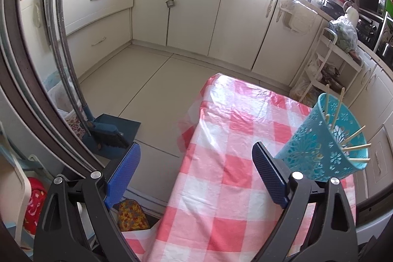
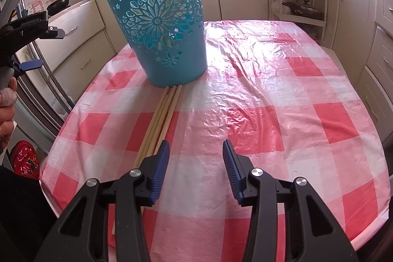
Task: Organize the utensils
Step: 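Return the open right gripper to the chopstick bundle and hover there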
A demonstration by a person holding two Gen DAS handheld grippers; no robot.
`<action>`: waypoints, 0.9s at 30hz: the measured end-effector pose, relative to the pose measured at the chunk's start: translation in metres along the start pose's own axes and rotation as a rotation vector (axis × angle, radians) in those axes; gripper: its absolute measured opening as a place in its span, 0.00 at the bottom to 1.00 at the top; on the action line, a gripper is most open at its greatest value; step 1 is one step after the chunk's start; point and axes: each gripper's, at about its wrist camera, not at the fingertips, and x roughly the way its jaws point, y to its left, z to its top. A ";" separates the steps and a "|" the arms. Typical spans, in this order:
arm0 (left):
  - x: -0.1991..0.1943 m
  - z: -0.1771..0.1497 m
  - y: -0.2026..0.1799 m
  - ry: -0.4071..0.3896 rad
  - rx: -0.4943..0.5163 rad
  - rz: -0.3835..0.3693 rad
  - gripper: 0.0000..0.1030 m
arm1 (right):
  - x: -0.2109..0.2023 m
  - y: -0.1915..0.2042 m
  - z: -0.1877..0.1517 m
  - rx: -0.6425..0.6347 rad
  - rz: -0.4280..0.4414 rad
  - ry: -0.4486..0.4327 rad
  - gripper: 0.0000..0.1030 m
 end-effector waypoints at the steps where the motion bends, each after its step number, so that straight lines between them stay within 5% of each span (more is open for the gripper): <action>1: 0.000 -0.002 0.003 0.005 0.000 0.010 0.86 | 0.000 0.000 0.000 0.002 0.003 -0.002 0.43; 12: 0.002 -0.038 0.028 0.103 -0.051 0.028 0.86 | 0.005 0.003 -0.004 -0.015 0.030 0.009 0.42; 27: 0.014 -0.076 -0.036 0.166 0.175 0.006 0.86 | 0.039 0.026 0.027 -0.074 0.008 0.052 0.24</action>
